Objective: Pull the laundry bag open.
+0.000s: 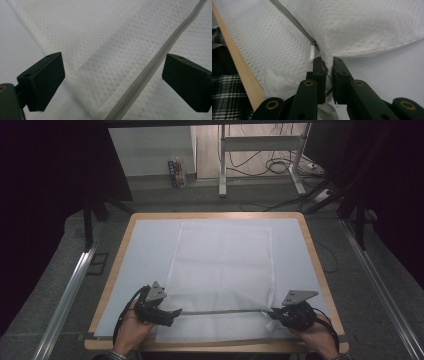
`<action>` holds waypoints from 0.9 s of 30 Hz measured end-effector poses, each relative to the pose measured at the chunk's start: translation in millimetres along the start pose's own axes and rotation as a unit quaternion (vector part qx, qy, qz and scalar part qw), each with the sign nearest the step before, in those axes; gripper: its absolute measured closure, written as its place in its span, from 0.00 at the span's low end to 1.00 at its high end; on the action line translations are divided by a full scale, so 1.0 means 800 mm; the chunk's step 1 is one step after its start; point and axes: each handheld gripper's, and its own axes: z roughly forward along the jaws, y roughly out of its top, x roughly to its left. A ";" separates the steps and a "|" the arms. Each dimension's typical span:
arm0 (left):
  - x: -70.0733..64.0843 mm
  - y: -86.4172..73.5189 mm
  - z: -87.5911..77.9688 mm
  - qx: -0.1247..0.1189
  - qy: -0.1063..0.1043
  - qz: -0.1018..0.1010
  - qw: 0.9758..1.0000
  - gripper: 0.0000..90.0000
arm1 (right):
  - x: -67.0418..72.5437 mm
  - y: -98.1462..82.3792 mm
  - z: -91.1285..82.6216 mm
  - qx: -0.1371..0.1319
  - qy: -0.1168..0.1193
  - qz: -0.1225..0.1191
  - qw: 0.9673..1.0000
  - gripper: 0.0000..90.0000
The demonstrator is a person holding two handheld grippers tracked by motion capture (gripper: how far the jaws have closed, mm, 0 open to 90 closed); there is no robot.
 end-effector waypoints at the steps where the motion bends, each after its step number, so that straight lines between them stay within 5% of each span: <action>1: 0.000 0.000 0.000 0.000 0.000 0.000 1.000 0.04 | -0.001 0.001 -0.001 -0.004 0.004 0.001 1.000 0.91; 11: -0.027 0.026 0.013 -0.018 -0.041 0.007 0.999 0.07 | 0.004 0.006 -0.004 -0.019 0.012 -0.011 1.000 0.90; 16: -0.057 0.048 0.025 -0.033 -0.066 0.044 0.996 0.12 | 0.007 0.008 -0.004 -0.010 0.005 -0.021 1.000 0.90; 27: -0.095 0.072 0.056 -0.030 -0.099 0.076 0.992 0.18 | 0.007 0.011 -0.003 -0.010 0.010 -0.010 1.000 0.90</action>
